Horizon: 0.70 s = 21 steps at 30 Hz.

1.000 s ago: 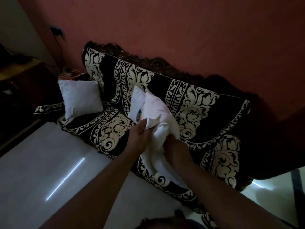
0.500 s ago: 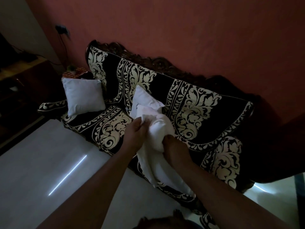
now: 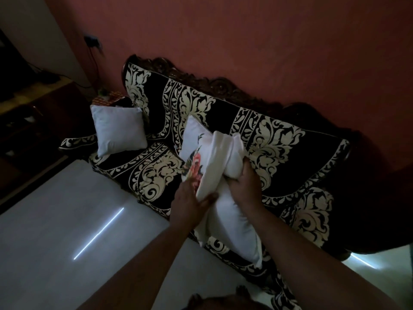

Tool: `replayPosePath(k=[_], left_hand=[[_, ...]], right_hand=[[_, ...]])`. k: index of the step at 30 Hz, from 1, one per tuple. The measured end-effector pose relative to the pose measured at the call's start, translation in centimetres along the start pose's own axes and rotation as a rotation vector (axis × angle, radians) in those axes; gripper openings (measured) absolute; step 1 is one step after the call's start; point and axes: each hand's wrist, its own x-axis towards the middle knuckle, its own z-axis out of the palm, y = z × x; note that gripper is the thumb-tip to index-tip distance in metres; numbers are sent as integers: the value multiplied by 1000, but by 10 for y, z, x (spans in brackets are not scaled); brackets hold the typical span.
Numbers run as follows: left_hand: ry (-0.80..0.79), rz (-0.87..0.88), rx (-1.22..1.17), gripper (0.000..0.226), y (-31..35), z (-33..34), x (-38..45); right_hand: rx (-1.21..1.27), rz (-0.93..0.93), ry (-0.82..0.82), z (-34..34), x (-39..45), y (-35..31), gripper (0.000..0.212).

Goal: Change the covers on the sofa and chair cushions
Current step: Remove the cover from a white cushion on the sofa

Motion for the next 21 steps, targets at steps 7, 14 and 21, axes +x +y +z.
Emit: replayPosePath(k=[7, 14, 21], left_hand=[[117, -58, -301, 21, 21, 1, 29], [-4, 160, -361, 30, 67, 10, 41], [-35, 38, -646, 31, 58, -1, 47]], right_hand=[[266, 215, -239, -10, -10, 32, 155], [592, 656, -201, 12, -41, 87, 124], [720, 762, -421, -10, -46, 91, 105]])
